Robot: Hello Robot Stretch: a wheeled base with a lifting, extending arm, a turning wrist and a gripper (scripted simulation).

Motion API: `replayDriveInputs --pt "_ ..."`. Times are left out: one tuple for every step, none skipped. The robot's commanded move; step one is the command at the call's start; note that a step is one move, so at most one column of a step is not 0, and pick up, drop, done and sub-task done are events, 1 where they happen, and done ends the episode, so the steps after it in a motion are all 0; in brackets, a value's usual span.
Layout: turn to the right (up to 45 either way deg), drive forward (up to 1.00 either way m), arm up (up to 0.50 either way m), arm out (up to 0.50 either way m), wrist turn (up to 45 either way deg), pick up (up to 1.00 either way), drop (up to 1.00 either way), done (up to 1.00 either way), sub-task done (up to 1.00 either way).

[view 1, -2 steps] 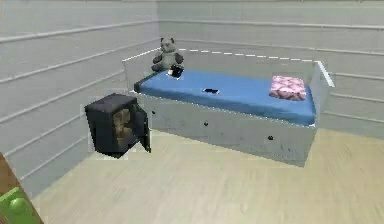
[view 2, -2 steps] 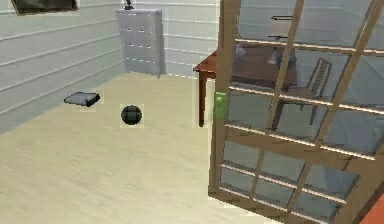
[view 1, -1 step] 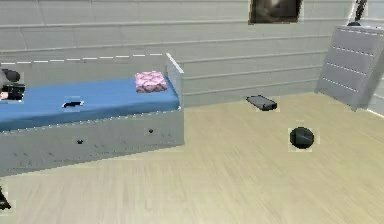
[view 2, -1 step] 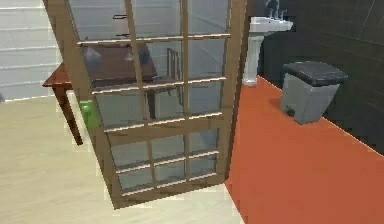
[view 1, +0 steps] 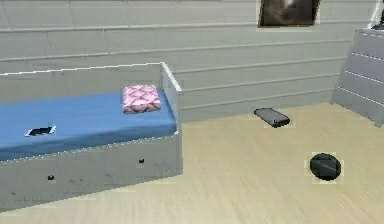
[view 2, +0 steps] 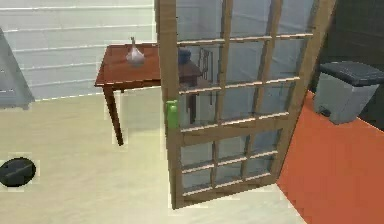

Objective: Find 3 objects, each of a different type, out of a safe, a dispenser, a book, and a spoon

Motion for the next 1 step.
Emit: replayDriveInputs --pt "-45.0 0.0 0.0 0.0 0.0 0.0 0.0 0.0 0.0"
